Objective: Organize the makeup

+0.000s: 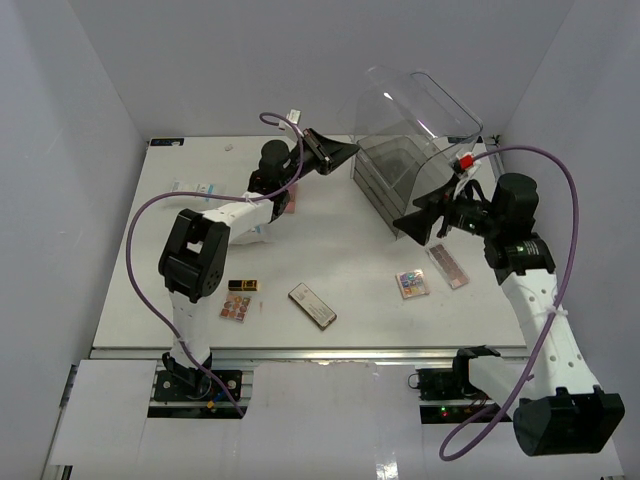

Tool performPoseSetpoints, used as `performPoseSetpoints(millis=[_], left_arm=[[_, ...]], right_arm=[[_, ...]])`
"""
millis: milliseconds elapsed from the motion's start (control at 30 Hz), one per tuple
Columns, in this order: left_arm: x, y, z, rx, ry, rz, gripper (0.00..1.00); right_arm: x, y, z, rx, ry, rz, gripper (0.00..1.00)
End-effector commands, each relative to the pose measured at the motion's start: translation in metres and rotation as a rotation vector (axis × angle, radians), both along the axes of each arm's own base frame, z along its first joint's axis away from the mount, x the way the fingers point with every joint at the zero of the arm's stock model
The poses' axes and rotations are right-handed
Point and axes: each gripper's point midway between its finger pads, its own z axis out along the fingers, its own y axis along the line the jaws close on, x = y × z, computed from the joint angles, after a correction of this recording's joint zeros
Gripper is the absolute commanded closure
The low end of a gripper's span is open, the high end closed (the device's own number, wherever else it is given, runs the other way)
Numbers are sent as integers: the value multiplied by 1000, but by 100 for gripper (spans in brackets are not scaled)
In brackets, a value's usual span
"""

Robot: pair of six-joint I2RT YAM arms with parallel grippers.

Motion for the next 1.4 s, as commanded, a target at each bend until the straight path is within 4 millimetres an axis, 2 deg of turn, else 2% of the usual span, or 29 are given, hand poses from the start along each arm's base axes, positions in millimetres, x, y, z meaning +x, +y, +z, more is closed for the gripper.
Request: performPoseSetpoints(millis=[0,233,467,700,900,1133,1333,1367], left_arm=[[-23,6,69,-55,-154,-38,100],[-22,6,75,-65,-153,-38,100],[-20,4,83,-75,-156,-48,100],[-22,4,83,-73,-151,-51,100],[-20,3,81,-76,-137,-57,100],[-20,3,89,-81,-147,-59,100],[-20,3,89,-85,-143,-52,100],[-20,3,90,-84,-139,-53,97]], right_arm=[[31,1,49,155,59,-125,8],[48,8,63,316,170,-160,16],[63,10,60,329,178,-201,19],[80,20,58,324,174,-205,34],[97,22,58,322,162,-251,40],[100,32,59,329,151,-234,60],[98,31,56,324,149,-238,72],[98,31,57,323,145,-236,73]])
